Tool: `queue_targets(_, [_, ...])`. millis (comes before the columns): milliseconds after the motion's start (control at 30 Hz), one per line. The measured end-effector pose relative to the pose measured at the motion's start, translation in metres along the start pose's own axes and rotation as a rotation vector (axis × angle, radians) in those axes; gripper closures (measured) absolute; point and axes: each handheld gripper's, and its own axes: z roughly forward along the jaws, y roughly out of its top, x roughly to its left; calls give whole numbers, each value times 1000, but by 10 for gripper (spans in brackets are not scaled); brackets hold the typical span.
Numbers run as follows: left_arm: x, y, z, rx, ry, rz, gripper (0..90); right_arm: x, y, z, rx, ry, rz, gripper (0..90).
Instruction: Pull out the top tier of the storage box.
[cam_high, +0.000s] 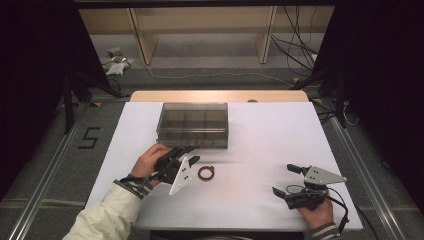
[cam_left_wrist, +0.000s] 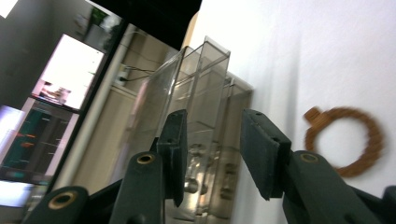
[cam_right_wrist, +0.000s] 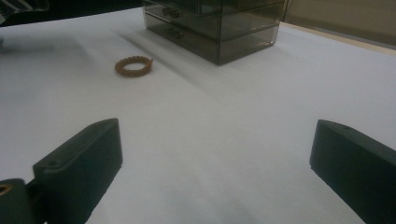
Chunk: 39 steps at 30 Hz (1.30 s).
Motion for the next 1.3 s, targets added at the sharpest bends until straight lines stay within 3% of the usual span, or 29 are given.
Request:
queue_targets(133, [6, 1, -2, -25, -74, -88, 577, 0, 0, 0, -2, -1, 1, 35])
queue_targets(367, [14, 2, -4, -61, -157, -189, 560, 0, 0, 0, -2, -1, 1, 35])
queue_targets(567, [23, 0, -5, -96, -225, -305, 516, 0, 0, 0, -1, -1, -1, 35])
queue_targets(700, [30, -2, -6, -124, -278, -430, 500, 1, 0, 0, 0, -1, -2, 35])
queue_targets(800, [37, -5, -6, -134, -341, -532, 503, 1, 0, 0, 0, -1, -2, 35])
queue_targets(1100, [46, -10, -2, -137, -450, -640, 514, 1, 0, 0, -1, 1, -1, 35])
queue_targets(1233, [50, -13, 0, -177, -485, -690, 476, 1, 0, 0, -1, 1, -2, 35])
queue_targets(1300, [54, -16, -1, -204, -477, -723, 434, 1, 0, 0, -1, 1, -2, 35])
